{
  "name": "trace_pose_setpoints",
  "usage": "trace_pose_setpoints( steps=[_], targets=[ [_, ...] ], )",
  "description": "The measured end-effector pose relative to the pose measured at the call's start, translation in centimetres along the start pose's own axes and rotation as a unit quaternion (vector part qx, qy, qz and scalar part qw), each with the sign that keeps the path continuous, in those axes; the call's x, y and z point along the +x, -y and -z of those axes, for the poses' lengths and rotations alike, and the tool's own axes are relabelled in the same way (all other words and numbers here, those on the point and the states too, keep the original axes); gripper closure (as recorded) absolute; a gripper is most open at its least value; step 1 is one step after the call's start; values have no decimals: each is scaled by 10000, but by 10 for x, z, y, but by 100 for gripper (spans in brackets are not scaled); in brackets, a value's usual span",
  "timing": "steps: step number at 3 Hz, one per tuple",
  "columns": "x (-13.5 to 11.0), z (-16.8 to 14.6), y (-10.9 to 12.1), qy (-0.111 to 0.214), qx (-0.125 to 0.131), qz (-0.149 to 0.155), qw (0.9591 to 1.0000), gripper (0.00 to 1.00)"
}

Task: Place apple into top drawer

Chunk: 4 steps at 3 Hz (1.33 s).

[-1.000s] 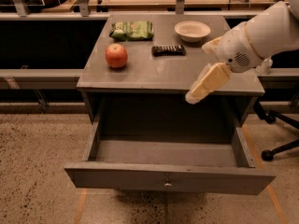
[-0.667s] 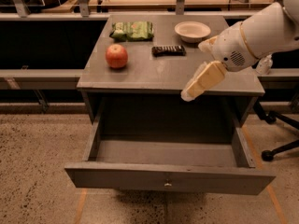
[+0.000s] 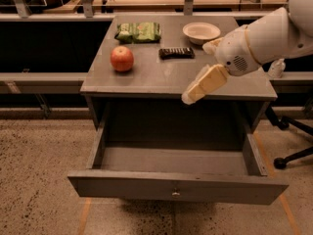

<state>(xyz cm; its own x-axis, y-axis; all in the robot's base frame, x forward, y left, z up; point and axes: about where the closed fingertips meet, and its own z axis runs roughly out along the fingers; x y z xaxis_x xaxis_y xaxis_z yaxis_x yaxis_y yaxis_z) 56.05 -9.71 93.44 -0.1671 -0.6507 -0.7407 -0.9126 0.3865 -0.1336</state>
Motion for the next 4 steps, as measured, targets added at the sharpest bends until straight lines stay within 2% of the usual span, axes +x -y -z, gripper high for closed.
trace_pose_setpoints(
  steps=[1,2,3,4],
  targets=[
    [-16,-34,19,467,199,-53,9987,0],
    [-36,-74,50,903,329,-57,9954,0],
    [-54,-116,85,1287,280,-85,9913,0],
    [-56,-118,83,1306,237,-90,9911,0]
  ],
)
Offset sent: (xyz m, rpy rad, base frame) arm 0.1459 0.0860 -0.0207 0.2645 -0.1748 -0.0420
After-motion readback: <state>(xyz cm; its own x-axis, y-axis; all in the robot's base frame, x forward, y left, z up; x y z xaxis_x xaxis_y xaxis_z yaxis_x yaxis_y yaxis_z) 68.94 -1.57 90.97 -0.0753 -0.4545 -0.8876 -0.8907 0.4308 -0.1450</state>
